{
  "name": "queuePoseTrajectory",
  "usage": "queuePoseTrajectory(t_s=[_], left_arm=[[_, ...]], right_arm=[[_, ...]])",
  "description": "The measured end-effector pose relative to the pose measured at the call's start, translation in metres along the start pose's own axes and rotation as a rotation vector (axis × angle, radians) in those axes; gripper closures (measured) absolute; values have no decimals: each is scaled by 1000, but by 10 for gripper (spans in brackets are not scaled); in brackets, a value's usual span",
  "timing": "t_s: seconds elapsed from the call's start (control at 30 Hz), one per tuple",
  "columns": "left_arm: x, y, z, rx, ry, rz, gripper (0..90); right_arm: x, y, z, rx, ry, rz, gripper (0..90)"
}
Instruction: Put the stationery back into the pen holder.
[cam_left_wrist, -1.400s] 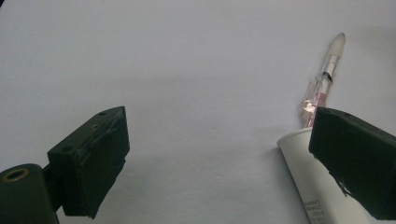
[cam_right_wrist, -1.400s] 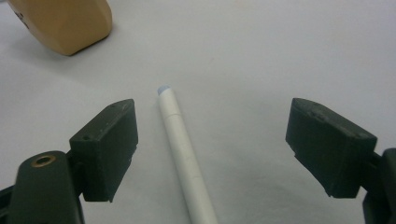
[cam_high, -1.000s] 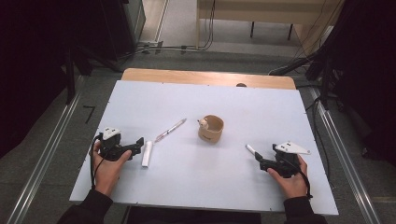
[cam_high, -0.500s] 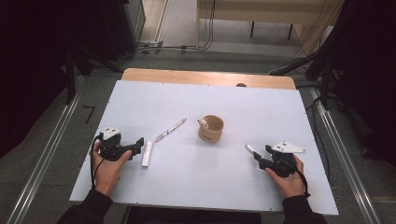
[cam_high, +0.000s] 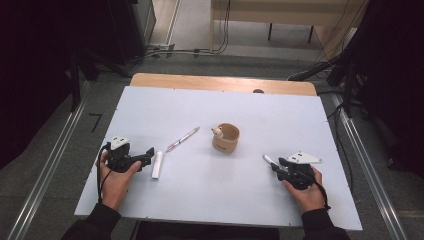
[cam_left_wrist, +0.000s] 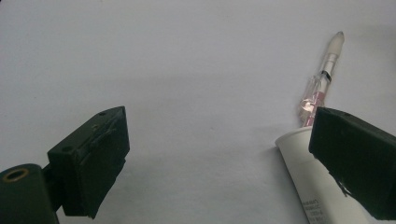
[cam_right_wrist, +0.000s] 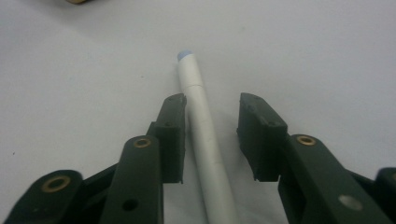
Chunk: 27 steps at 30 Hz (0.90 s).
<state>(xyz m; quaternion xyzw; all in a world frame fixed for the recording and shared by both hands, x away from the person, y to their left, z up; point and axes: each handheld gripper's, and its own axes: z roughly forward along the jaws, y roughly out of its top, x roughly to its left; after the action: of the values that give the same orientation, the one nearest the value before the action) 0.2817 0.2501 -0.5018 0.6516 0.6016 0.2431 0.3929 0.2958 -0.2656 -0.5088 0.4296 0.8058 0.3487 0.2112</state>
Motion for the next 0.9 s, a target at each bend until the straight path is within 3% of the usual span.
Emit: queuePoseTrajectory(t_s=[0.2,0.8,0.9], left_arm=[[0,0,0,1,0,1,59],[0,1,-1,-8,-2,-8,59],[1,1,-2,-11,-4,-9,59]], right_arm=[[3,0,1,4,17,-19,706],[1,2,1,12,28,-6,767],[1,4,-1,-5,41,14,768]])
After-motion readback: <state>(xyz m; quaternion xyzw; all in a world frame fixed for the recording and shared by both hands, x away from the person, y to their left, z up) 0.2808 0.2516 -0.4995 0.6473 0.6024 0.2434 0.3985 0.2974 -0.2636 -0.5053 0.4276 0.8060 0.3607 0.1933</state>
